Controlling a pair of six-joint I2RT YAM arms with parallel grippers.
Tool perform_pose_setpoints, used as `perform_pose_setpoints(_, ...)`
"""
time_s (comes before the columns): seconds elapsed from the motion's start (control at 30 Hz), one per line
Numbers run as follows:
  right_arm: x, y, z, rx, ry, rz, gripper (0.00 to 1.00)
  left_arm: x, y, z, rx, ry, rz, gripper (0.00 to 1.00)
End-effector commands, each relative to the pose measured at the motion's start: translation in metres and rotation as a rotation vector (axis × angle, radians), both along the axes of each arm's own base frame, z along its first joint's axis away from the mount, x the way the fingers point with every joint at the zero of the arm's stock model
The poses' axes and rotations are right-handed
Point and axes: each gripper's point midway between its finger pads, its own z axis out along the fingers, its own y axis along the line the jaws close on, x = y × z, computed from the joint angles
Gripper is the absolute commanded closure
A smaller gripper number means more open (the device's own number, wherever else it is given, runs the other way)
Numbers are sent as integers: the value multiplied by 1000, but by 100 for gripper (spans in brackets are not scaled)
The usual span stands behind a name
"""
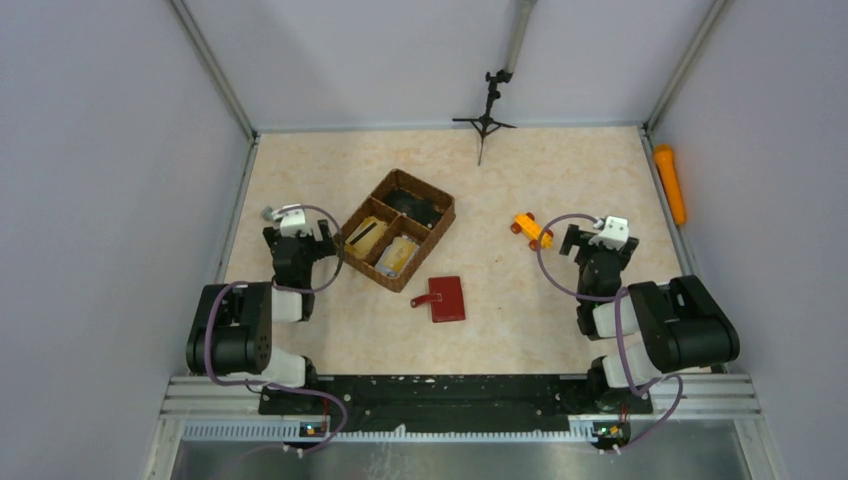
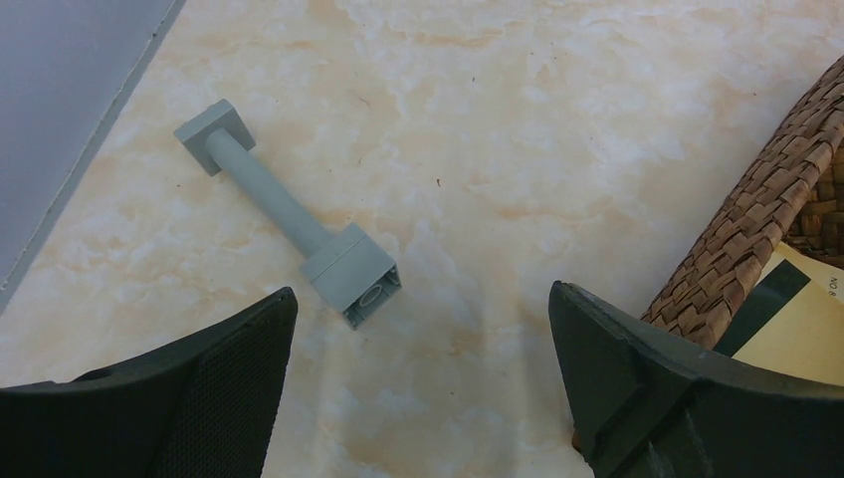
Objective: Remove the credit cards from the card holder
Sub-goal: Reset both arms
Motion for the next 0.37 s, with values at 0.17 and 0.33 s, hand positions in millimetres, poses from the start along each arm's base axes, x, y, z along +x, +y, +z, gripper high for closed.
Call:
perform_pose_setpoints(0.17,8,-1,16,23,-66,-2,2,15,2,26,-9,-81,4,1)
perform_pose_setpoints(0.33,8,-1,16,23,-66,-1,2,14,2,26,-8,-84,5,1)
